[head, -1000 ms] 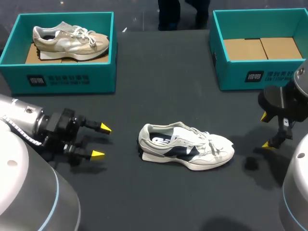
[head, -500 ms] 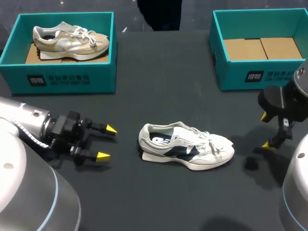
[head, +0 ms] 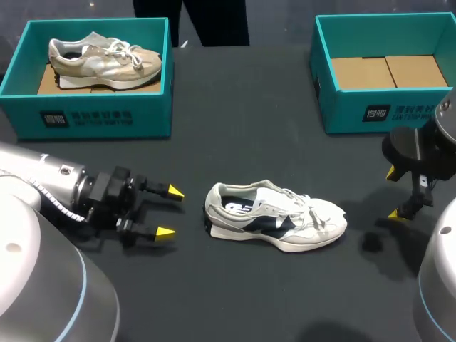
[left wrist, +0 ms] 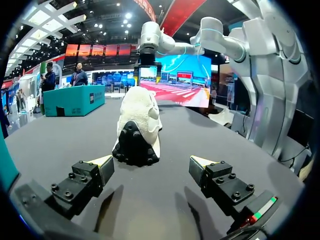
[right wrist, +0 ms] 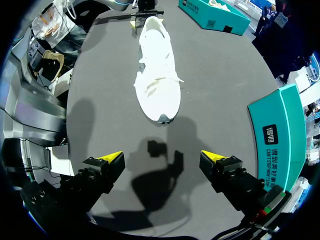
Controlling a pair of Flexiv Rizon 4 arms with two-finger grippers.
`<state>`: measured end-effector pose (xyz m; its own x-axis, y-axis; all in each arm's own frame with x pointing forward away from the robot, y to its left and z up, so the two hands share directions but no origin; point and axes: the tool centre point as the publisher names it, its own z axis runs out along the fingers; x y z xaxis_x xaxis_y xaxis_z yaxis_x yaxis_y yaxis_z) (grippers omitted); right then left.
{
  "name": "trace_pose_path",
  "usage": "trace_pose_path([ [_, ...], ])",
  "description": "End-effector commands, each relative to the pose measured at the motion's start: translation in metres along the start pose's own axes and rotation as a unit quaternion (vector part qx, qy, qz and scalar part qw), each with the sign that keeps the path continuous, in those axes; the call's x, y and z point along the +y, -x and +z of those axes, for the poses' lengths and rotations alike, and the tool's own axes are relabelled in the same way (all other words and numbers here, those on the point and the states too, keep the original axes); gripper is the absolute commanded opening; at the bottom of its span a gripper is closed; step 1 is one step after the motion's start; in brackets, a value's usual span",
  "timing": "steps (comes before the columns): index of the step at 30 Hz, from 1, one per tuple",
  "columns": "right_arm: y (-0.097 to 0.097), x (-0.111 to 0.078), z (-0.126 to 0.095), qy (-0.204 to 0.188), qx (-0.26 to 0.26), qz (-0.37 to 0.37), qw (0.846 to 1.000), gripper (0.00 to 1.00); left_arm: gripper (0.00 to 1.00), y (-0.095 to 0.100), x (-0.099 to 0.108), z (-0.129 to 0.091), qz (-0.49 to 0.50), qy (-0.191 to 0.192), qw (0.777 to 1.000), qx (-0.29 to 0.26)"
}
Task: Take the shoe out of the shoebox, open the shoe tongue, remove and reinsert the insole, then place the shoe into the shoebox
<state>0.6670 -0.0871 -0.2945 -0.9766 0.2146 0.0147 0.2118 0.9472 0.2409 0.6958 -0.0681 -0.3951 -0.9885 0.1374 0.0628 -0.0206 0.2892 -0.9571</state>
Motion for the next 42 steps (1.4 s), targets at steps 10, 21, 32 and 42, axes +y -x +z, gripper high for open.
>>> trace_pose_path([
  [10,-0.001,-0.001,0.0,0.0,-0.001,0.0,1.0,1.0,1.0,0.018,0.0,0.019,-0.005,-0.006,1.0,-0.014],
  [21,-0.001,-0.001,0.0,0.0,-0.001,0.0,1.0,1.0,1.0,0.026,-0.003,0.037,-0.011,-0.018,1.0,-0.001],
  [32,-0.001,-0.001,0.0,0.0,-0.001,0.0,1.0,1.0,1.0,0.037,-0.004,0.052,-0.008,-0.022,1.0,0.01],
  [42,-0.001,-0.001,0.0,0.0,-0.001,0.0,1.0,1.0,1.0,0.034,-0.009,0.066,-0.002,-0.023,0.999,0.025],
])
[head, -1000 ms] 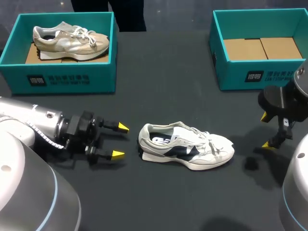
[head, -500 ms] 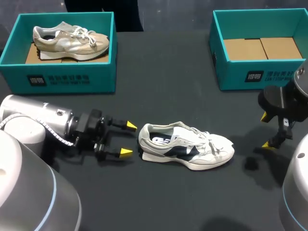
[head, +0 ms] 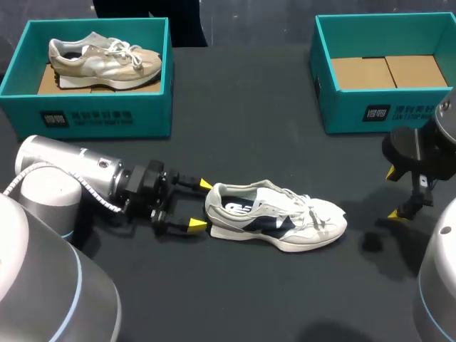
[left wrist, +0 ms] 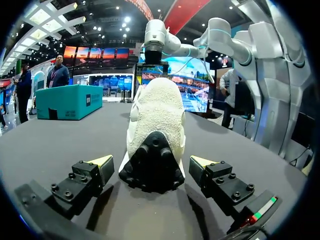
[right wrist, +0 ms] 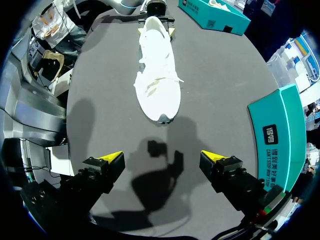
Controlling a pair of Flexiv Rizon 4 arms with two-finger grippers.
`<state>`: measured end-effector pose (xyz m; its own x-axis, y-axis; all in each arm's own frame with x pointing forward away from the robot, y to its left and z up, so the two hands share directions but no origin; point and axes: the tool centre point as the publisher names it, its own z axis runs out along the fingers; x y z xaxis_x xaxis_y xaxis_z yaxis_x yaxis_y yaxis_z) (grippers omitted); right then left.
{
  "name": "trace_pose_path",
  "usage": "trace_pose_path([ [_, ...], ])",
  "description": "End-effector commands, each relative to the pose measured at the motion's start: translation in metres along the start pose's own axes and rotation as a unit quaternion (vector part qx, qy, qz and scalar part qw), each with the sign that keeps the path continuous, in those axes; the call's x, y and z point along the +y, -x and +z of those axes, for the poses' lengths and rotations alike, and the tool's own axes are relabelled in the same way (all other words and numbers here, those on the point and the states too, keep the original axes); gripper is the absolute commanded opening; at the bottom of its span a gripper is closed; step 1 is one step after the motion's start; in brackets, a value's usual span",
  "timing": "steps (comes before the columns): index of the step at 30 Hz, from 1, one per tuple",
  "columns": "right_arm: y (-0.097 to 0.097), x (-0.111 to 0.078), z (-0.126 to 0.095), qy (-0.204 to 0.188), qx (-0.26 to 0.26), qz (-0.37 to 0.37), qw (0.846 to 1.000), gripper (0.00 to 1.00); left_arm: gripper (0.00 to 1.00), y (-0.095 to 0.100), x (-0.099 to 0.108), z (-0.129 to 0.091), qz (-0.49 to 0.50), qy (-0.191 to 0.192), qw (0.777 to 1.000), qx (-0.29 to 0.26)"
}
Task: Take the shoe out of the shoebox, open the shoe tongue, remove and reinsert the insole, then place the shoe into the shoebox
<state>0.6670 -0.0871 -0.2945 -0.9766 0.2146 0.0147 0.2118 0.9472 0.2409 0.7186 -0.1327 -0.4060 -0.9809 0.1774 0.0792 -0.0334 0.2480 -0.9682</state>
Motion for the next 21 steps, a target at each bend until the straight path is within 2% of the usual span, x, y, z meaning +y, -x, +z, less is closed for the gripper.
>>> trace_pose_path([
  [1,-0.001,-0.001,0.0,0.0,-0.001,0.0,1.0,1.0,1.0,0.002,0.0,0.007,0.001,-0.001,1.0,0.004],
  [11,-0.001,-0.001,0.0,0.0,-0.001,0.0,1.0,1.0,1.0,-0.003,-0.003,0.022,0.006,-0.003,1.0,0.016],
  [21,-0.001,-0.001,0.0,0.0,-0.001,0.0,1.0,1.0,1.0,0.001,-0.006,0.037,0.003,-0.01,1.0,0.019],
])
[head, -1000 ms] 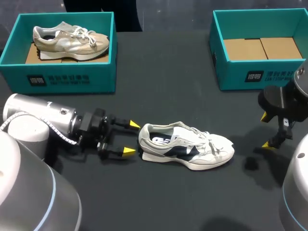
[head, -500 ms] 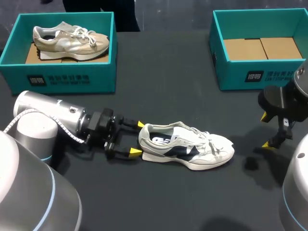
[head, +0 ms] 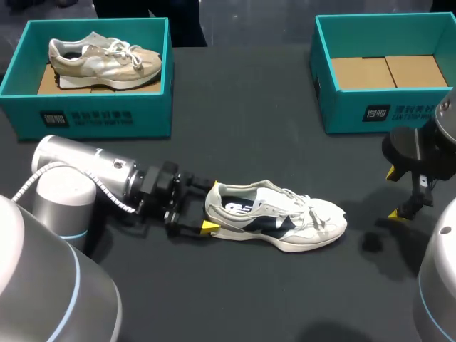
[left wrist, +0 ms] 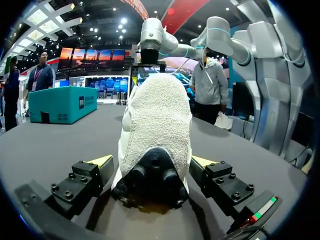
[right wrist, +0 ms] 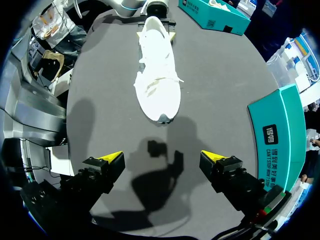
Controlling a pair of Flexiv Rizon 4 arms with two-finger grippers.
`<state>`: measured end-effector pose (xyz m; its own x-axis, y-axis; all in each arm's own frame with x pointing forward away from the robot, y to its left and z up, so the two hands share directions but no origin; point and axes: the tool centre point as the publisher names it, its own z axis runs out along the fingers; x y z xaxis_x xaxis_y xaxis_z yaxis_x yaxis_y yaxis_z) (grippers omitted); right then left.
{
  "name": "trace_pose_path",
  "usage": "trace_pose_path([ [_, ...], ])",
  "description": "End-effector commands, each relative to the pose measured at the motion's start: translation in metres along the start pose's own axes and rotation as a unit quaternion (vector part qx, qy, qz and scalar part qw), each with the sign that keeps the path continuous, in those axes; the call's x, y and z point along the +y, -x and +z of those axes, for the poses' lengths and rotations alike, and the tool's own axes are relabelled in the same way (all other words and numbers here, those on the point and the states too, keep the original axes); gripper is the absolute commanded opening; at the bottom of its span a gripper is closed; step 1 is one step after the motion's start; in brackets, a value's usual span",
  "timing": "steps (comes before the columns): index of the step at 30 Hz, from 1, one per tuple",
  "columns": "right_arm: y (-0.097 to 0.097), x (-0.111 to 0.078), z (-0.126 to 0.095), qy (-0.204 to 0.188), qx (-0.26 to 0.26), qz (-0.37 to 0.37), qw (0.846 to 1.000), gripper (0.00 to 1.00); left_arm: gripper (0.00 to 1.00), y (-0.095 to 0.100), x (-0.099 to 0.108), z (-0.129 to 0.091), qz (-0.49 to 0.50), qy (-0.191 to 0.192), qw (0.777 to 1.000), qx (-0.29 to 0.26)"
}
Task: Take the shoe out of the shoebox, open the shoe tongue, remove and reinsert the insole, then place the shoe into the shoebox
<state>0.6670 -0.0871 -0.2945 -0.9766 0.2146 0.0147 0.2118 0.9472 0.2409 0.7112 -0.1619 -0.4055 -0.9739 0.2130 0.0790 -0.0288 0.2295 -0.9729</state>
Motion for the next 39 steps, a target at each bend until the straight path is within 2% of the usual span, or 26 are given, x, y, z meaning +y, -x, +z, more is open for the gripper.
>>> trace_pose_path([
  [1,-0.001,-0.001,0.0,0.0,-0.001,0.0,1.0,1.0,1.0,0.003,0.001,0.01,-0.001,-0.002,1.0,0.001],
  [10,-0.001,-0.001,0.0,0.0,-0.001,0.0,1.0,1.0,1.0,0.001,-0.001,0.025,0.001,-0.005,1.0,0.003],
  [19,-0.001,-0.001,0.0,0.0,-0.001,0.0,1.0,1.0,1.0,-0.001,-0.004,0.029,0.003,-0.013,1.0,-0.007],
  [22,-0.001,-0.001,0.0,0.0,-0.001,0.0,1.0,1.0,0.05,-0.002,-0.004,0.03,0.006,-0.012,1.0,-0.011],
  [23,-0.001,-0.001,0.0,0.0,-0.001,0.0,1.0,1.0,0.0,-0.003,-0.004,0.03,0.009,-0.01,1.0,-0.014],
  [31,-0.001,-0.001,0.0,0.0,-0.001,0.0,1.0,1.0,0.0,-0.012,-0.005,0.029,0.014,-0.002,0.999,-0.043],
  [39,-0.001,-0.001,0.0,0.0,-0.001,0.0,1.0,1.0,0.0,-0.011,-0.003,0.03,0.003,-0.005,0.998,-0.07],
])
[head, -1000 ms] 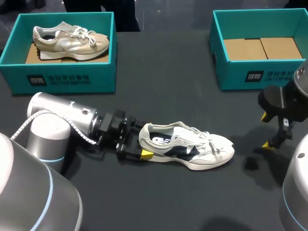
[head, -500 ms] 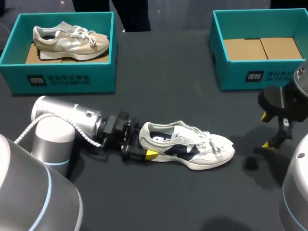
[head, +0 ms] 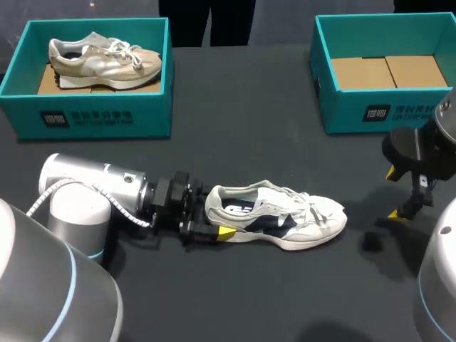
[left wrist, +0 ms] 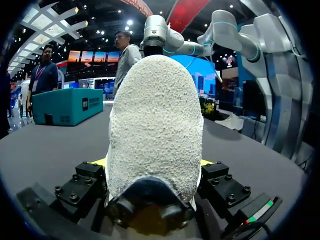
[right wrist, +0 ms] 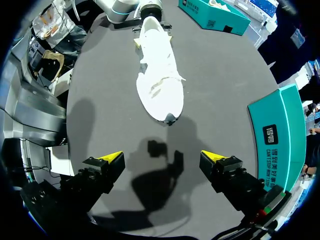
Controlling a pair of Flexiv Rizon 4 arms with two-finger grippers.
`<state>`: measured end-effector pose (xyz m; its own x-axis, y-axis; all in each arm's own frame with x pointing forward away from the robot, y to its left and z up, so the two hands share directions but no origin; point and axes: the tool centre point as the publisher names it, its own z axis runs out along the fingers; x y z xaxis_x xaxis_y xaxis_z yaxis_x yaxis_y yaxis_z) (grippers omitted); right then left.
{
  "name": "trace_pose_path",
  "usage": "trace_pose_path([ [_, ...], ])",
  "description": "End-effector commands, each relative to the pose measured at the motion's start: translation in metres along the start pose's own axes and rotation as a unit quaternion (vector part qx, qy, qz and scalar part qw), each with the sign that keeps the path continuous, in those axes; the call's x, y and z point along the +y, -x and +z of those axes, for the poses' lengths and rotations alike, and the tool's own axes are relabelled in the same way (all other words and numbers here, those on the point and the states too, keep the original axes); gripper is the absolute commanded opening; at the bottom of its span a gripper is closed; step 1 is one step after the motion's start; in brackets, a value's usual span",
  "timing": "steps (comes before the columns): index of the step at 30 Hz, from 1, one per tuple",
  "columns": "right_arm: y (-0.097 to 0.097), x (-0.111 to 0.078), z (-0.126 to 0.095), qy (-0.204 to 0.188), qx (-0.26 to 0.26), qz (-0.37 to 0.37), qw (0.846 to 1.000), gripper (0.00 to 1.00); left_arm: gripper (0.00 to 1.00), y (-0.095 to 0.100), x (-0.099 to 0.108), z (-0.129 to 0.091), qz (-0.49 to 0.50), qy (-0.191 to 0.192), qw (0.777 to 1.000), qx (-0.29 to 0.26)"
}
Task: Take the shoe out of the shoebox, open the shoe tongue, remove and reinsert the insole, then place the shoe into the shoebox
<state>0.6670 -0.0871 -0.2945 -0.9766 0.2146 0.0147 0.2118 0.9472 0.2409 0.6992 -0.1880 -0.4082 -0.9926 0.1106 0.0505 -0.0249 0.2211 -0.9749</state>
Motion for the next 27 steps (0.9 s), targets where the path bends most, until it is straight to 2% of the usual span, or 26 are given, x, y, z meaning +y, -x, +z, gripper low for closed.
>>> trace_pose_path([
  [1,-0.0013,-0.0006,0.0003,0.0,-0.001,0.0,1.0,1.0,0.0,-0.0049,0.0007,0.0012,0.0,0.0,1.0,-0.019],
  [27,-0.0013,-0.0006,0.0003,0.0,-0.001,0.0,1.0,1.0,0.0,-0.0002,0.0018,-0.0006,-0.001,-0.002,1.0,-0.021],
])
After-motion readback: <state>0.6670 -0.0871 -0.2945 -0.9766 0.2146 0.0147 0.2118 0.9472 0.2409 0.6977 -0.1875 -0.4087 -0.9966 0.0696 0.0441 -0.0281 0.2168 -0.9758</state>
